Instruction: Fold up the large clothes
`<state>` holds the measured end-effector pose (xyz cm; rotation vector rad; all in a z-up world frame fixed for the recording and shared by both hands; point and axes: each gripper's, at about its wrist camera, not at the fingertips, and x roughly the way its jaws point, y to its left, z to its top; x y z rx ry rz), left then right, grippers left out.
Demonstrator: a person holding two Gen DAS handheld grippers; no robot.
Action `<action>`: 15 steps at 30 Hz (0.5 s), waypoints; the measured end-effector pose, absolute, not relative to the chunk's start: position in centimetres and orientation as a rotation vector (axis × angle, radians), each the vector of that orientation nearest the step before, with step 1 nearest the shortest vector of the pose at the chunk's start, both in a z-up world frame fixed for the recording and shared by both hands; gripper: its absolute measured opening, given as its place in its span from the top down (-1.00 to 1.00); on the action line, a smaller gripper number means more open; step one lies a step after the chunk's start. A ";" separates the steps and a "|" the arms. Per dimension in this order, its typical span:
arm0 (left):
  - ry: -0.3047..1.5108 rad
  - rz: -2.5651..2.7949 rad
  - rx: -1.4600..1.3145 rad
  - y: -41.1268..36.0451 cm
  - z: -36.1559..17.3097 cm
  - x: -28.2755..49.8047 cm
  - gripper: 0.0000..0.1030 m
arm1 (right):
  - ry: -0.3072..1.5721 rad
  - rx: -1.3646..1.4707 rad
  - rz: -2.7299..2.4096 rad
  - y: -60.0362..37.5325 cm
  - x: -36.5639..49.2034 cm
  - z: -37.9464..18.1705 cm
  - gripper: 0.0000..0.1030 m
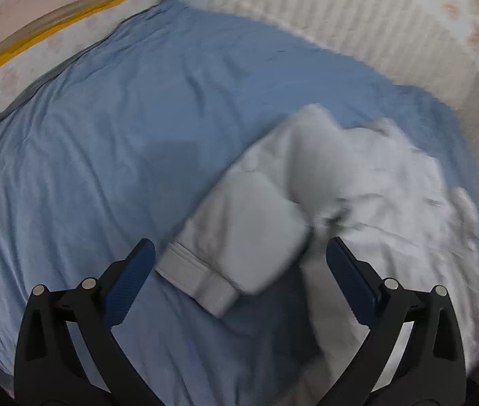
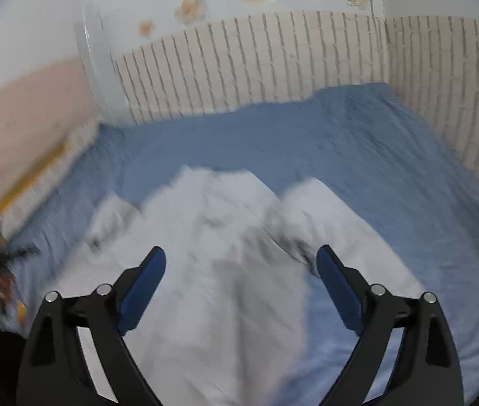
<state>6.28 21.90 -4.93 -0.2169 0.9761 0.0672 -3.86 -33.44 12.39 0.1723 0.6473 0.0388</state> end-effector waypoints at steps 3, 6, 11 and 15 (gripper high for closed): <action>1.029 0.151 -0.266 23.7 -8.4 7.6 -0.94 | 0.643 0.155 0.089 -30.4 -0.4 11.8 -0.78; 1.113 0.186 -0.340 25.4 -12.5 8.1 -0.94 | 0.648 0.110 0.131 -28.6 2.5 10.2 -0.78; 1.187 0.230 -0.296 25.6 -16.3 9.6 -0.93 | 0.618 0.142 0.128 -28.7 4.8 6.3 -0.78; 1.188 0.233 -0.239 23.5 -17.8 10.4 -0.87 | 0.758 0.186 0.011 -29.8 5.5 1.3 -0.78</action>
